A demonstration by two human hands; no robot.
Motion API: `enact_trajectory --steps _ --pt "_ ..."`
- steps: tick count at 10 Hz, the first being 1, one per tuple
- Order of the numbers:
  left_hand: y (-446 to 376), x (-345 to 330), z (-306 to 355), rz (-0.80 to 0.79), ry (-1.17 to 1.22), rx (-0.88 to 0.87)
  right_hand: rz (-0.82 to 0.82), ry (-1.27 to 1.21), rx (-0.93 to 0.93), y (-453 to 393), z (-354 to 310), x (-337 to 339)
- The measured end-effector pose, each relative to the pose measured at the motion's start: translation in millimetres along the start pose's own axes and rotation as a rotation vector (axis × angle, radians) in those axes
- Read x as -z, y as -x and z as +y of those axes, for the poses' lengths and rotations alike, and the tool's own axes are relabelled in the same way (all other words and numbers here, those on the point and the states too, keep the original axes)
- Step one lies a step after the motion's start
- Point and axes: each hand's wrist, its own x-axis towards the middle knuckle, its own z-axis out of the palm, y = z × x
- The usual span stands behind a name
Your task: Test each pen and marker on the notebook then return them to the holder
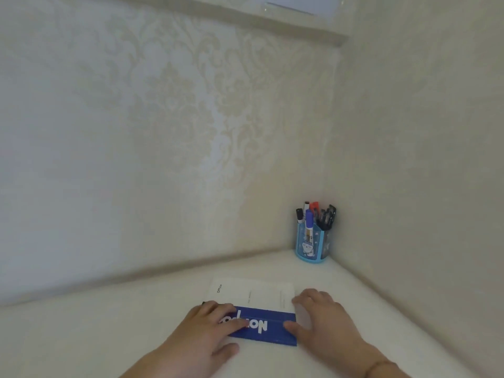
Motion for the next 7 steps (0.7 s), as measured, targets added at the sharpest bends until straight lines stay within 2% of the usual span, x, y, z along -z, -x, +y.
enact_trajectory --steps 1,2,3,5,6,7 --pt "-31 -9 4 -0.067 0.007 0.083 0.069 -0.048 0.056 -4 15 -4" --pt "-52 -18 -1 -0.097 -0.037 0.127 0.043 -0.034 0.090 -19 26 -5" --pt "-75 -22 -1 -0.021 -0.061 0.231 0.049 0.031 0.010 -50 28 -8" --pt "-131 -27 2 -0.010 0.061 0.433 0.227 -0.038 -0.104 -88 34 -24" --pt "-140 -23 7 -0.032 0.104 0.477 0.196 -0.113 -0.143 -96 34 -24" --pt "-132 -22 23 -0.092 0.061 0.456 0.164 -0.093 -0.099 -91 37 -23"
